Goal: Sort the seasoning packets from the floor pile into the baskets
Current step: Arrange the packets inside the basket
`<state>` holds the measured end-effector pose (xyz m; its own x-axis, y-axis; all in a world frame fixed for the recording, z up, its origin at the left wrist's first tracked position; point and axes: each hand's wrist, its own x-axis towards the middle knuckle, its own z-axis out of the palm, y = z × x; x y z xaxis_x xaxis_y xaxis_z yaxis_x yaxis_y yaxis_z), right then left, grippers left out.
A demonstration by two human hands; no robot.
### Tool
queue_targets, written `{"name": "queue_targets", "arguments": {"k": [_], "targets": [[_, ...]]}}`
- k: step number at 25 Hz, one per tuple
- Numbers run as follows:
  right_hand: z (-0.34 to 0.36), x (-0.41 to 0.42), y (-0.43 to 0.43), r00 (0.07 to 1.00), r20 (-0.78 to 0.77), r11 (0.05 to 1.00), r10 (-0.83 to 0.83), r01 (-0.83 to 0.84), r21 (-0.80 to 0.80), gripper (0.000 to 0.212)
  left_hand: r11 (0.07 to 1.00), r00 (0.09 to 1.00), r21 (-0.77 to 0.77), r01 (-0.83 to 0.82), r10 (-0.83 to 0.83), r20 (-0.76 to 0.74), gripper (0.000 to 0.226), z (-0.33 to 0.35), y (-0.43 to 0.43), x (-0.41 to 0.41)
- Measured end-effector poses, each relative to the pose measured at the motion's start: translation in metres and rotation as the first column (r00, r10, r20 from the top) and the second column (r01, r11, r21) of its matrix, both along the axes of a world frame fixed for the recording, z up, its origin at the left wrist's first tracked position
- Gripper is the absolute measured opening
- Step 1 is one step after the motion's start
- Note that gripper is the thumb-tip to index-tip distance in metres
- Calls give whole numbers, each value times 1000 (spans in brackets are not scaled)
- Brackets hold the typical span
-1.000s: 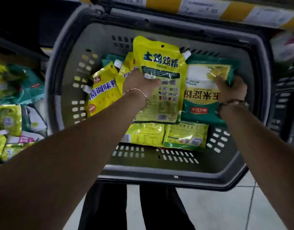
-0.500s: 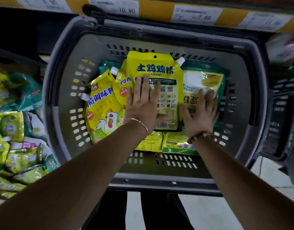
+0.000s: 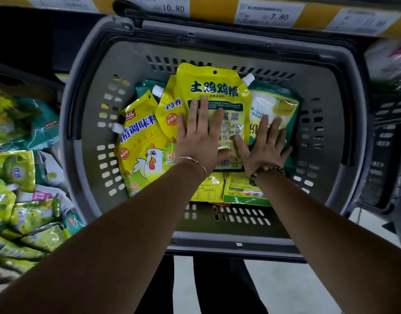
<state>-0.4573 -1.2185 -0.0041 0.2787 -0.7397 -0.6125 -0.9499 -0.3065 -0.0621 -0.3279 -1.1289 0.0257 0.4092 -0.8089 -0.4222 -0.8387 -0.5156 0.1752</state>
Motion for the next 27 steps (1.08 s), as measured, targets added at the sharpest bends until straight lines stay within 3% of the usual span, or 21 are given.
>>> {"name": "queue_targets", "arguments": {"k": [3,7,12,16,19,22,27], "targets": [[16,3,-2,998,40,999,-41,39,36,90,1000,992,18,-22,24,-125,92,10,-1,9],[49,22,6,959,282,993,-40,71,-100,82,975,937,-93,-202,165,-308,72,46,10,38],[97,75,45,796,605,977,10,121,-175,72,819,837,-307,-485,333,-435,53,97,74,69],[124,117,105,674,729,991,115,-25,-133,70,674,734,-330,-661,487,-473,47,113,161,91],[137,153,162,629,753,975,195,-210,-77,73,521,594,-295,-801,629,-502,49,114,240,103],[144,188,233,608,740,915,286,-403,-22,70,391,441,-207,-897,761,-475,49,114,323,112],[127,233,345,591,680,767,433,-638,66,59,258,279,-104,-960,875,-396,51,99,450,126]]}}
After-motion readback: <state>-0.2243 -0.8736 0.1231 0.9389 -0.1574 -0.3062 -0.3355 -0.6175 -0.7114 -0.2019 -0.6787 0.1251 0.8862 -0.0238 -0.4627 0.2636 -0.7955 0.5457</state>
